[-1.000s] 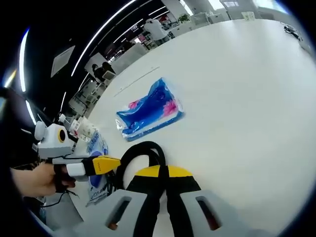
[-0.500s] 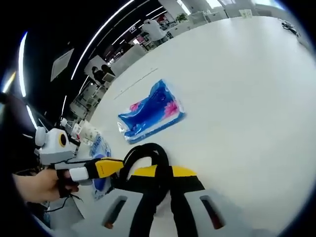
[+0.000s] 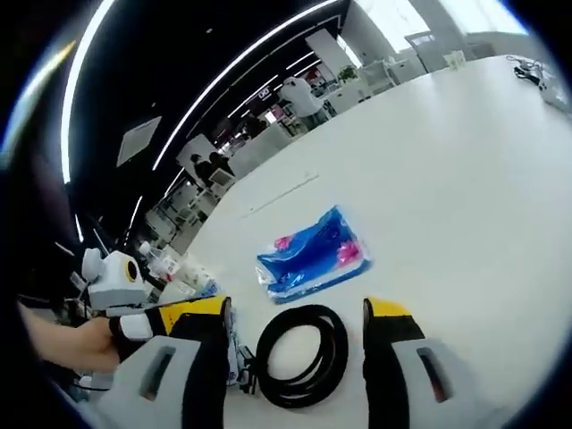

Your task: Arrange the tabletop items into an orderly group along one side of the table until the central work area is clear of visible clutter.

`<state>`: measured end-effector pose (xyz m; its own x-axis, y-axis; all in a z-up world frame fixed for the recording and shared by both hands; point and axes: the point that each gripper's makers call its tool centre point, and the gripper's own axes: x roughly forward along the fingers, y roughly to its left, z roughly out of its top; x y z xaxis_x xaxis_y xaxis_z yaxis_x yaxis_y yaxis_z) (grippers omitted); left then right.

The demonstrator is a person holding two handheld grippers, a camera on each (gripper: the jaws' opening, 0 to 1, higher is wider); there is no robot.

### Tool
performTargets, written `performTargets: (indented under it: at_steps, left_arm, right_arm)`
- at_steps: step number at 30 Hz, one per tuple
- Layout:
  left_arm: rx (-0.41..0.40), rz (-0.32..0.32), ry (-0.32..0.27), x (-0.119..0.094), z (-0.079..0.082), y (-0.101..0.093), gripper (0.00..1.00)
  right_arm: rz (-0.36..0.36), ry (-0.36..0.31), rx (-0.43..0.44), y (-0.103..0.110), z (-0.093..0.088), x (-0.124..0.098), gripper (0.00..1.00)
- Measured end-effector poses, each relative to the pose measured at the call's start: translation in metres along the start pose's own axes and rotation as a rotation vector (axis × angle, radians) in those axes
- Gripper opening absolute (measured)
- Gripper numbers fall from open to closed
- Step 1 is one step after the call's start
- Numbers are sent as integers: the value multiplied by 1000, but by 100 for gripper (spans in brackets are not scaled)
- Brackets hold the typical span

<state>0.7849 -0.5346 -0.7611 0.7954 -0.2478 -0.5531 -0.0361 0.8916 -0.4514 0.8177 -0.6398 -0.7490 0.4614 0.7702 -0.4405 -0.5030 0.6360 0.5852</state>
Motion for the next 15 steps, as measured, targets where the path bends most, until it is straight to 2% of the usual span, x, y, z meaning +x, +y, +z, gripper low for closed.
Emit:
performTargets:
  at_steps: [5,15]
  left_arm:
    - [27,-10,3,-11,3,-1,94]
    - [37,4,-2,-28,6,16,88]
  right_arm:
    - [13,27,-9,8,-6,2,59]
    - [39,79,-28,28,-19,4,57]
